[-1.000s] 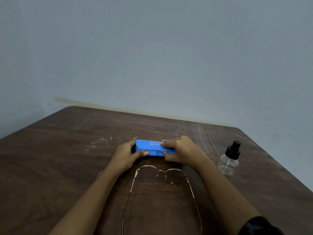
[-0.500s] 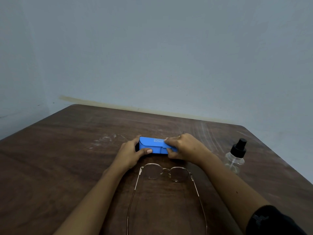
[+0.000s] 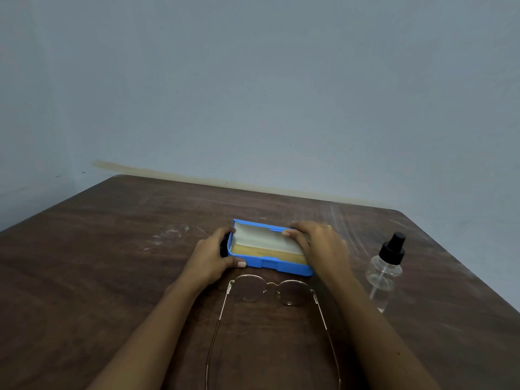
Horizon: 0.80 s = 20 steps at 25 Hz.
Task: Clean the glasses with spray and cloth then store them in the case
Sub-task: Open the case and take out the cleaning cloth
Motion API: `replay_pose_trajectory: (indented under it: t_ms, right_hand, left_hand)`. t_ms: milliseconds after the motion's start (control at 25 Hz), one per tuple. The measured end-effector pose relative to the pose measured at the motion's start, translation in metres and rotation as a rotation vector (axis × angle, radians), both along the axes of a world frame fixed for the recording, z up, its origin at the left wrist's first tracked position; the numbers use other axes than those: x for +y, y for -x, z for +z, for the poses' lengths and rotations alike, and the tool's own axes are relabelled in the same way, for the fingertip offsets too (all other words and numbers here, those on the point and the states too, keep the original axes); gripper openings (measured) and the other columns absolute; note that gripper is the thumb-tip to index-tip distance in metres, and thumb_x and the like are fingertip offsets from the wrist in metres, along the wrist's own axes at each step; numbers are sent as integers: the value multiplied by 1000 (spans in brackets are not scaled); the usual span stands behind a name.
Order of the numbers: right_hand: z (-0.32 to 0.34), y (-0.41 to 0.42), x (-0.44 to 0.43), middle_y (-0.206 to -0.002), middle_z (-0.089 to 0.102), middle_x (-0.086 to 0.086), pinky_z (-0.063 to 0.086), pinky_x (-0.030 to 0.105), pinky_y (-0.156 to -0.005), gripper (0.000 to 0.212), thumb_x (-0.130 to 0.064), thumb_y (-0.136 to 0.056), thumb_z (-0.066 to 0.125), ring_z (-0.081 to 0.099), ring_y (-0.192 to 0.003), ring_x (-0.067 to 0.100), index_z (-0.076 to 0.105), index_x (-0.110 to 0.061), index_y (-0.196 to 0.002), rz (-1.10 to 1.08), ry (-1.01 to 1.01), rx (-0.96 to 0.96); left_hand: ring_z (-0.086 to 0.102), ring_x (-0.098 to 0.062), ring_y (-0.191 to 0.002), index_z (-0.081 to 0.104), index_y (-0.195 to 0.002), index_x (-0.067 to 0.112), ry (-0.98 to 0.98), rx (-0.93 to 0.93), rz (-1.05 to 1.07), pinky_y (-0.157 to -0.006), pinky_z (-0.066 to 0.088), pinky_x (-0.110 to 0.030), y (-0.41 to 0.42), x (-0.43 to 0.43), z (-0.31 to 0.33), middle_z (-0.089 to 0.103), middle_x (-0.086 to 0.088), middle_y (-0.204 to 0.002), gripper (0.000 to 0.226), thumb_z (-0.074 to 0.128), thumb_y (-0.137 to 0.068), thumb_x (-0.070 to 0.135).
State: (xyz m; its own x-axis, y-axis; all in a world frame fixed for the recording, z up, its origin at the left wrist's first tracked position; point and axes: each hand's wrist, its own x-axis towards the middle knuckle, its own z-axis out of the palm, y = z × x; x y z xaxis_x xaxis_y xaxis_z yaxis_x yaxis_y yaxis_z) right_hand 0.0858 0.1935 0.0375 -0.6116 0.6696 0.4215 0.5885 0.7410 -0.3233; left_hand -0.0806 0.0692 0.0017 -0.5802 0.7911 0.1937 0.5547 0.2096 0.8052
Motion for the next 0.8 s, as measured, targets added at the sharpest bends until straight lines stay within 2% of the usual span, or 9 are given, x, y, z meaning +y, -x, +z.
replay_pose_trajectory:
  t_ms: [80,120,200,240,320,360,480,640,800]
  right_hand:
    - [-7,1,8,-113,65,2,47,36,-86,31,-37,-88,55,57,-105,20,62,-17,-110,-24,159,218]
    - [-10,1,10,-113,62,4,45,27,-85,29,-29,-88,57,57,-102,17,59,-11,-111,-28,214,324]
    - [-14,2,10,-105,56,5,36,7,-70,22,-14,-88,58,54,-87,7,54,-6,-108,-43,301,507]
    - [-16,4,8,-100,55,5,37,6,-64,17,-10,-87,59,54,-83,7,52,-7,-102,-47,323,589]
    - [-22,7,8,-92,58,11,38,5,-61,14,-10,-84,62,58,-83,20,49,-11,-89,-44,271,714]
    - [-26,9,9,-91,59,13,38,4,-61,13,-12,-83,64,58,-82,23,52,-10,-86,-46,230,747]
    - [-30,14,14,-91,62,10,34,-3,-62,14,-17,-82,66,53,-77,15,61,-5,-89,-75,189,798]
    - [-31,22,24,-90,65,5,35,-4,-59,15,-21,-85,64,51,-71,3,68,-9,-93,-119,267,846]
    - [-30,25,25,-84,62,-2,37,-4,-58,17,-17,-87,60,50,-69,-7,68,-6,-98,-128,335,901]
  left_hand:
    - [48,-24,-123,43,-127,16,-20,-29,1,-92,38,-26,0,0,0,50,-10,-136,75,81,-62,12]
    - [48,-23,-122,44,-125,15,-24,-24,2,-90,37,-24,1,0,1,51,-10,-135,74,81,-61,12]
    - [50,-21,-120,46,-122,15,-31,-20,10,-87,37,-22,0,0,1,52,-10,-133,73,82,-60,10]
    - [51,-20,-118,46,-121,14,-35,-27,18,-85,37,-21,-1,-1,2,54,-10,-132,72,82,-59,9]
    - [52,-16,-112,47,-120,13,-44,-29,28,-82,36,-21,-2,-2,3,56,-10,-130,71,82,-58,8]
    - [52,-17,-112,47,-119,13,-43,-22,32,-81,36,-22,-2,-2,3,56,-10,-130,71,83,-58,8]
    - [49,-22,-121,46,-117,15,-18,-4,39,-84,35,-22,-1,-1,3,55,-9,-131,70,82,-58,10]
    - [48,-21,-123,46,-113,17,2,1,33,-85,35,-22,1,0,2,57,-6,-130,66,83,-58,13]
    - [45,-22,-126,44,-114,19,32,11,33,-95,39,-30,1,1,3,54,-6,-133,65,82,-60,14]
